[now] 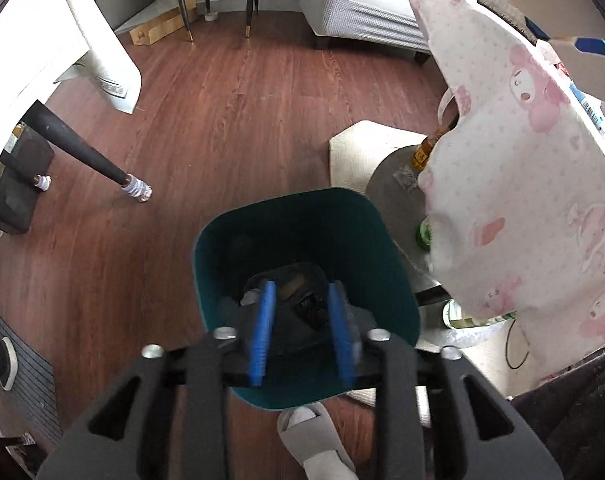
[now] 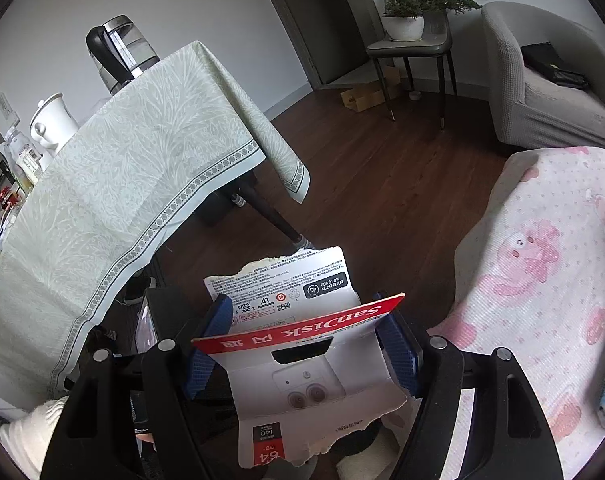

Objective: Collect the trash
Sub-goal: 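Open the left gripper to drop the tape roll while the right gripper drops the SanDisk package into the bin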

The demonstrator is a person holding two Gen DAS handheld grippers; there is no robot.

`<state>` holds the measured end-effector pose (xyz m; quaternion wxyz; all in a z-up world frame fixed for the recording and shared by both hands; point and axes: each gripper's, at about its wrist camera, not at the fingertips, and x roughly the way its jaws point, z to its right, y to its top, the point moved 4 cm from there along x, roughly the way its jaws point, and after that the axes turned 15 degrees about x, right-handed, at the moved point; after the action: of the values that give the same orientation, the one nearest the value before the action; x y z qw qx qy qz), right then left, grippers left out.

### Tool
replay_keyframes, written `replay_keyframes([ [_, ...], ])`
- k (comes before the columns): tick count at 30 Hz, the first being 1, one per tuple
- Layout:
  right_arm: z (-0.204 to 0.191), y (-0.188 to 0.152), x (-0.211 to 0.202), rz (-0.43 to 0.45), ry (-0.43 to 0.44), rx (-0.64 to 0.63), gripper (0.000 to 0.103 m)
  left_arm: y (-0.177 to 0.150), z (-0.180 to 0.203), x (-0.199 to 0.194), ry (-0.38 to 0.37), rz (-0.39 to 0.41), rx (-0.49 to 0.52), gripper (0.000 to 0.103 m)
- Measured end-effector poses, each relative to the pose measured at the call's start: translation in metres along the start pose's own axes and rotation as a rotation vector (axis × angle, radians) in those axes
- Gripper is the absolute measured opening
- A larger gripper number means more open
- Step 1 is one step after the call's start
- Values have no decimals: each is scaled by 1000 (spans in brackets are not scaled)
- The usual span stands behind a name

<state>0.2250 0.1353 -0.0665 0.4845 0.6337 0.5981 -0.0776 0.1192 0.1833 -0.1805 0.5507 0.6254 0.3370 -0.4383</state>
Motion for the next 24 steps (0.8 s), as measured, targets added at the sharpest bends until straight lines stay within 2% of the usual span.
replay_keyframes([
  [4,-4,-3,13,-22,-12,-11,73,-4,-8,-8,5,23,-9,38],
  [10,-12,-9,36,-59,-41,-38,73,-9,-34,-29,37,78,-62,53],
  [24,-19,-41,112,-196,-161,-93,73,-32,-94,-62,78,136,-200,57],
])
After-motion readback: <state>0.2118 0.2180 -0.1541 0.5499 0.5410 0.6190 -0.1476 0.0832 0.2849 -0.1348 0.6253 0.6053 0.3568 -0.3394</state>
